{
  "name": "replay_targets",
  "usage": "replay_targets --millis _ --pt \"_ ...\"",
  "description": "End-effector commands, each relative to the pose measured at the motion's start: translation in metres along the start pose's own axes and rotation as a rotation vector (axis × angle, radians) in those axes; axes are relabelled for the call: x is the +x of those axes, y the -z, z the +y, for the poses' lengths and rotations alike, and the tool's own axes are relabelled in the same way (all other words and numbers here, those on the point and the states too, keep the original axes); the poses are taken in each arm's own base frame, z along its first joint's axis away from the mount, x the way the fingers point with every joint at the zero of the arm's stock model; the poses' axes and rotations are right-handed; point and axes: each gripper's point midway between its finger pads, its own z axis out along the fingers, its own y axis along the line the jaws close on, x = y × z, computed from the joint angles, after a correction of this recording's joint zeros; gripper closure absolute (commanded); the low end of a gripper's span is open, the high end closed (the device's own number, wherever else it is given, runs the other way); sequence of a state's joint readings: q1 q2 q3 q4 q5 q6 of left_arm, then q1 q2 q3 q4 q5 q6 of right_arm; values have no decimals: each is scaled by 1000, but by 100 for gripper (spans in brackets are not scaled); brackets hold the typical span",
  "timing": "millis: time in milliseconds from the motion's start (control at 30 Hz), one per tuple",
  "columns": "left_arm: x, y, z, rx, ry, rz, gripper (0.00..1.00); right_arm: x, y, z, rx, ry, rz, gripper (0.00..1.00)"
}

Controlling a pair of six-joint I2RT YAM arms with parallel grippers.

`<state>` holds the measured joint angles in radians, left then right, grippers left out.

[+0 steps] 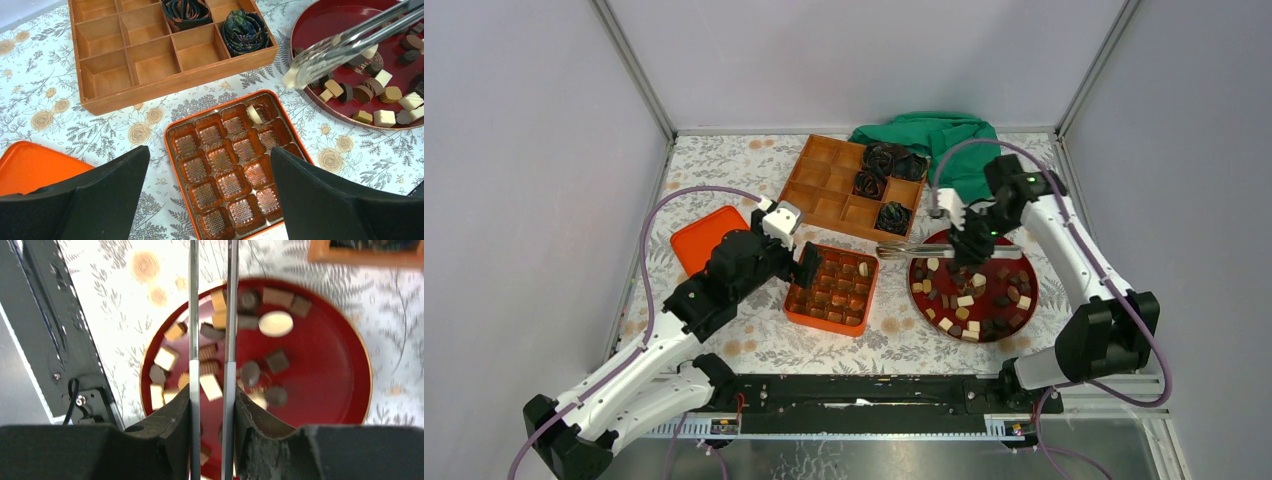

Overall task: Pack the chocolate
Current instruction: Place the fake chocolate in the packing box.

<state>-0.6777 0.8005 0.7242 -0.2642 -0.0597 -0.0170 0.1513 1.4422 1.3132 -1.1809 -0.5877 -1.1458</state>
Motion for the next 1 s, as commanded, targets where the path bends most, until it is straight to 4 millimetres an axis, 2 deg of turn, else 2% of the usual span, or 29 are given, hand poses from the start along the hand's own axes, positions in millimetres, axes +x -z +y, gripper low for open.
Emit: replay_targets --millis 0,67,167,300,500,633,800,967 --pt "-12 1 7 -33 15 -56 1 -51 -27 5 -13 29 -65 100" --pt "-12 3 12 -57 16 -61 1 -65 -42 7 -37 48 -40 100" --pt "-13 4 18 -88 18 -71 1 -73 -62 2 -56 40 28 100" --pt "-13 4 21 -104 19 -72 1 -81 -76 -4 -30 43 66 100" --pt "-10 2 22 -105 21 -61 1 -83 -84 -12 20 18 84 97" --pt "-9 1 22 -104 22 -56 1 -81 -87 -9 10 20 90 91" --pt "-9 1 23 -105 24 -57 1 -75 -88 -6 7 20 104 74" --pt "-9 1 23 -104 25 -57 1 -76 -85 -4 7 8 100 66"
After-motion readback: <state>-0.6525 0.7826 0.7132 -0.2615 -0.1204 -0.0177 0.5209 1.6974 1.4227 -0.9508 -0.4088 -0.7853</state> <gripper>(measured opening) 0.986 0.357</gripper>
